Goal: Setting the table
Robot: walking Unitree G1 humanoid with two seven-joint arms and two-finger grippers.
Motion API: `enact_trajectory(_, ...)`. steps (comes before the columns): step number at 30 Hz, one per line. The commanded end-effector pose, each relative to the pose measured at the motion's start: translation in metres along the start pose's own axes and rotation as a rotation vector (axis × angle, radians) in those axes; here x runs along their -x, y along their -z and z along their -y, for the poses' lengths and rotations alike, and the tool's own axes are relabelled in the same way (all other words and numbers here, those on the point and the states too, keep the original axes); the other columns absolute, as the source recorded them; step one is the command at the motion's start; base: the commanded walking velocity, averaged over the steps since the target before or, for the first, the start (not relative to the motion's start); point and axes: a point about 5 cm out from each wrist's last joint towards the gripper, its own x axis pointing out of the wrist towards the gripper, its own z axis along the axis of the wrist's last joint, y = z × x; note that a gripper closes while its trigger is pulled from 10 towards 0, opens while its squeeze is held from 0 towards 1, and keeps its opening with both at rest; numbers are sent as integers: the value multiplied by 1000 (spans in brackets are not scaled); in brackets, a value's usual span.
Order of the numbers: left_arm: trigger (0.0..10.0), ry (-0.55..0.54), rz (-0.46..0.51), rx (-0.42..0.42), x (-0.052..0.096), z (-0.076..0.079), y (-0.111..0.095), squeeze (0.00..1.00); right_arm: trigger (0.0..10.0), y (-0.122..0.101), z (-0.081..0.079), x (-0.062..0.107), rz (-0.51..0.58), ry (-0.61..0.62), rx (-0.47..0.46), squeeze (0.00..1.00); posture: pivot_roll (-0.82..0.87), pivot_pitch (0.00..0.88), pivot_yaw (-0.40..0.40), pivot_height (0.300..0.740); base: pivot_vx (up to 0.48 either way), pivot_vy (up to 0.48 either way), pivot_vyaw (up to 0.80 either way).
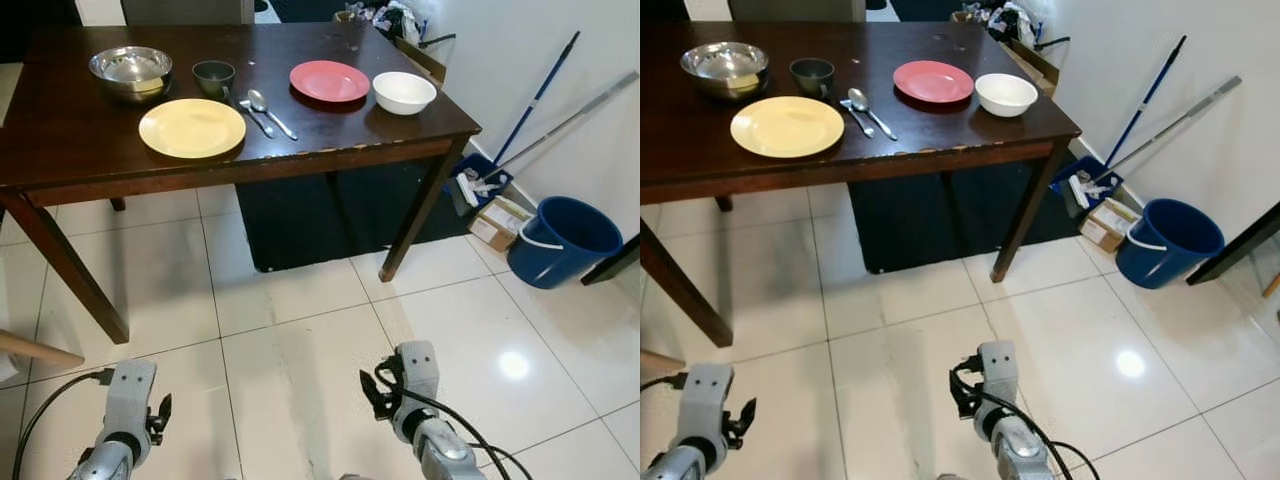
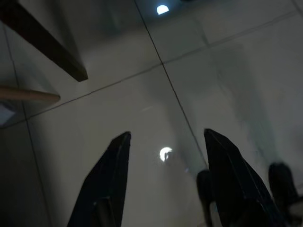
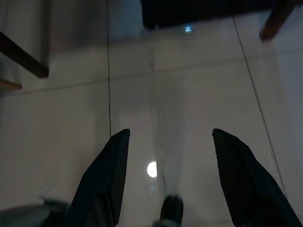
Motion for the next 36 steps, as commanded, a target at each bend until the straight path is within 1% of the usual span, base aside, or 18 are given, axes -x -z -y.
enact_trajectory(1,10000,-6,-67,-17,2,2,16,0,10000,19,5,7,-79,36,-29,0,-99,0,-11,740,0,0,0)
enact_trajectory(3,10000,-28,-92,-3,2,2,20,0,10000,22,3,8,-95,29,-24,0,-99,0,-11,740,0,0,0)
enact_trajectory(6,10000,-17,-111,1,2,3,22,0,10000,21,2,7,-93,25,-39,0,-94,0,-13,740,0,0,0)
enact_trajectory(10,10000,-21,-121,28,2,5,24,0,10000,13,-1,2,-70,12,-28,0,-94,0,-11,740,0,0,0)
enact_trajectory(11,10000,-12,-115,37,1,7,24,0,10000,8,-3,-1,-48,-1,-7,0,-91,0,-12,740,0,0,0)
enact_trajectory(14,10000,-14,-97,36,-1,8,22,0,10000,1,-4,-4,-14,-20,7,0,-88,0,-15,740,0,0,0)
enact_trajectory(18,10000,-22,-75,53,-2,6,17,0,10000,-3,-4,-4,7,-47,27,0,-84,0,-12,740,0,0,0)
enact_trajectory(20,10000,-4,-58,63,-3,6,15,0,10000,-3,-2,-2,17,-53,11,0,-86,0,-13,740,0,0,0)
enact_trajectory(23,10000,-1,-49,40,-3,5,13,0,10000,-1,1,0,15,-40,4,0,-87,0,-12,740,0,0,0)
enact_trajectory(25,10000,-1,-39,44,-3,5,12,0,10000,1,4,1,18,-29,0,0,-88,0,-11,740,0,0,0)
enact_trajectory(29,10000,5,-17,55,-3,6,9,0,10000,0,8,3,39,-2,-26,0,-91,0,-13,740,0,0,0)
enact_trajectory(36,10000,17,23,57,-4,9,2,0,10000,-4,11,3,62,8,-39,0,-98,0,-12,740,0,0,0)
